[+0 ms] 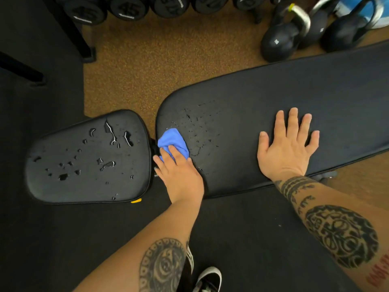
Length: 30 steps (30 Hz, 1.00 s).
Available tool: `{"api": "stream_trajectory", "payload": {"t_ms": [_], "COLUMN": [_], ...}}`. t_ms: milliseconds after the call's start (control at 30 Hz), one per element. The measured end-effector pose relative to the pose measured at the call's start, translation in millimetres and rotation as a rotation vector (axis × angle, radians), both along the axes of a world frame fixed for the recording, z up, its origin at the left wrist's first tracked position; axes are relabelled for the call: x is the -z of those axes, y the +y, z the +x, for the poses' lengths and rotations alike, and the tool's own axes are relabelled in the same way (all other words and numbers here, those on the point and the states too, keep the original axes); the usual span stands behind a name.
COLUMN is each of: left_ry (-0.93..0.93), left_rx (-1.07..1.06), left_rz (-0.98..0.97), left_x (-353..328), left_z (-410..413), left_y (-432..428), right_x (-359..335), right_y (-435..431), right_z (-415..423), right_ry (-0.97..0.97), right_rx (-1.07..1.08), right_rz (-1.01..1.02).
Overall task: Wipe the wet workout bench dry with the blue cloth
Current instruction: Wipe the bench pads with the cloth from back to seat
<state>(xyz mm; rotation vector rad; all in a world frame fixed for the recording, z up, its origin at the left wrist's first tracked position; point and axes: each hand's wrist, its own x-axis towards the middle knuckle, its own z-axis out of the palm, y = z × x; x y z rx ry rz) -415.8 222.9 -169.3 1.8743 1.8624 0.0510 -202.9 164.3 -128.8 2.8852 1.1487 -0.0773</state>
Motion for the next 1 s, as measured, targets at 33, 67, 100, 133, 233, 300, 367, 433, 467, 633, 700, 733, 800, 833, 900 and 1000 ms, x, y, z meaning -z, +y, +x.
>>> {"api": "stream_trajectory", "payload": {"t_ms": [33,67,100,133,233,300,367,433,467,633,700,733,800,833,900,1000], "left_ry": [0.013,0.020,0.026,0.040,0.103,0.090,0.061,0.058,0.052,-0.054,-0.091,-0.108,-0.151,-0.175,-0.221,-0.289], "left_rx": [0.020,0.052,0.101,0.155,0.275,0.252,0.265,0.312,0.343,0.555,0.614,0.647,0.727,0.771,0.834,0.883], "left_rz": [-0.004,0.001,0.023,0.044,0.052,0.024,-0.016,-0.007,0.029,0.221,0.234,0.236,0.248,0.249,0.237,0.214], "left_x": [1,2,4,5,5,0,-4,-6,-6,-9,-13,-15,-18,-18,-18,-16], "left_z": [0,0,-1,0,15,31,44,49,50,53,59,61,64,62,51,19], "left_y": [10,21,34,49,108,154,189,199,195,135,113,103,79,67,43,13], "right_x": [0,0,0,0,0,0,1,0,0,0,0,1,1,1,1,0], "right_y": [0,0,0,-1,-1,-1,0,1,0,1,2,2,2,2,1,0], "right_z": [0,0,0,0,1,1,1,1,0,-1,-2,-2,-3,-3,-3,-2], "right_ry": [0.000,-0.001,-0.003,-0.003,-0.005,-0.005,-0.012,-0.017,-0.015,-0.018,-0.018,-0.017,-0.017,-0.015,-0.015,-0.005], "right_rx": [-0.001,-0.003,-0.003,-0.003,-0.006,-0.008,-0.008,-0.007,-0.008,-0.009,-0.009,-0.007,-0.007,-0.009,-0.009,-0.017], "right_rz": [-0.001,-0.003,-0.005,-0.005,-0.004,-0.018,-0.022,-0.023,-0.021,-0.016,-0.015,-0.012,0.007,0.020,0.044,0.047]}}
